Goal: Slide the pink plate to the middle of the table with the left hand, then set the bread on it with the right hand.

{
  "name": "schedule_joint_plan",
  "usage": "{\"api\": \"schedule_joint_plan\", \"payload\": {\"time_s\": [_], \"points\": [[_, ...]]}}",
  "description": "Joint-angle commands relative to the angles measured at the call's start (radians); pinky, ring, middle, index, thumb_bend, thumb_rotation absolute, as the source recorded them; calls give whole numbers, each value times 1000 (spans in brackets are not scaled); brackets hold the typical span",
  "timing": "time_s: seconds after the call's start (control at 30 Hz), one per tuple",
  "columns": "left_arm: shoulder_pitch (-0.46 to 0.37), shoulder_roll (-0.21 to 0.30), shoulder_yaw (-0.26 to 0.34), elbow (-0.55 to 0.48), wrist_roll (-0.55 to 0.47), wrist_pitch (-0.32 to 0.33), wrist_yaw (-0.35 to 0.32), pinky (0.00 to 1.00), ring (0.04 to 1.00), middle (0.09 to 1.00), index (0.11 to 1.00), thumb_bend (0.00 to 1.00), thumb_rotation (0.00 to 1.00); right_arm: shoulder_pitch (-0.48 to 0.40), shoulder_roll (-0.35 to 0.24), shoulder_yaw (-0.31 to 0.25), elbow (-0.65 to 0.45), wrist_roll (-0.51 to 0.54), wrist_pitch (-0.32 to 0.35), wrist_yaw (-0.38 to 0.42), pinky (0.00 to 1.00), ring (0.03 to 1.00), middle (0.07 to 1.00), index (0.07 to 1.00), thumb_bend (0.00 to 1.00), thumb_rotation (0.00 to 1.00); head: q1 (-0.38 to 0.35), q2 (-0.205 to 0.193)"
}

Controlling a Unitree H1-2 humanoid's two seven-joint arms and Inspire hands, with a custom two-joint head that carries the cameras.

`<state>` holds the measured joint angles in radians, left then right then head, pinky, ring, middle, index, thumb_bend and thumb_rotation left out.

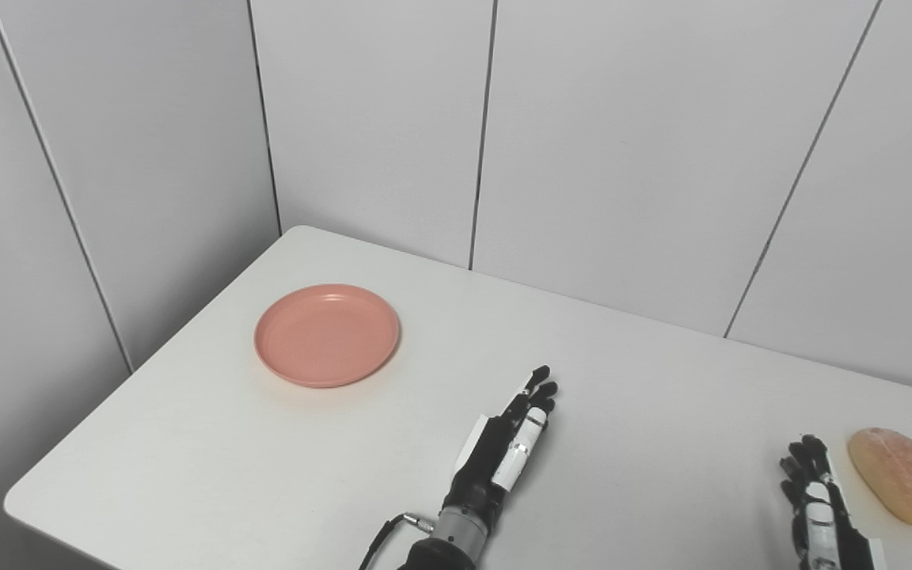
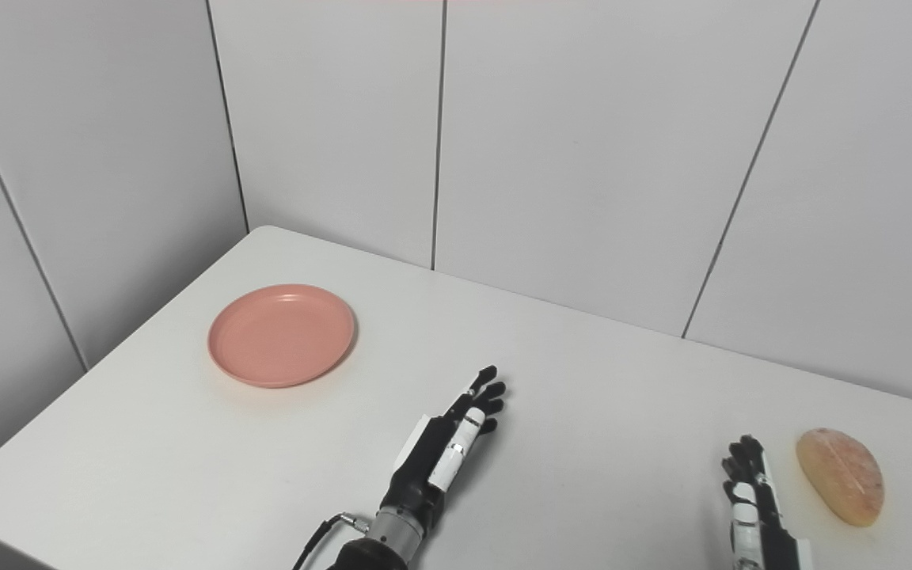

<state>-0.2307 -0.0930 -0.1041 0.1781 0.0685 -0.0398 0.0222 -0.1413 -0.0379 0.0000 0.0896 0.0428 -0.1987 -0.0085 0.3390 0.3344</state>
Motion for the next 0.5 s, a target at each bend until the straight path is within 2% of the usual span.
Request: {"api": "schedule_joint_plan", "payload": {"time_s": [0.0, 0.4, 0.47], "points": [[39, -23, -21, 61, -6, -7, -15, 915, 931, 938, 932, 324, 997, 38, -6, -9, 11, 5, -12, 9, 990, 955, 955, 954, 127, 1000, 2, 0], [41, -14, -16, 22, -25, 17, -31, 917, 927, 935, 930, 324, 1000, 45, 5, -3, -23, -9, 23, 2, 989, 953, 953, 958, 98, 1000, 9, -2], [41, -12, -13, 7, -38, 22, -40, 930, 931, 939, 932, 352, 996, 45, 7, -4, -24, -6, 27, 3, 990, 957, 956, 960, 100, 1000, 12, 0]]}}
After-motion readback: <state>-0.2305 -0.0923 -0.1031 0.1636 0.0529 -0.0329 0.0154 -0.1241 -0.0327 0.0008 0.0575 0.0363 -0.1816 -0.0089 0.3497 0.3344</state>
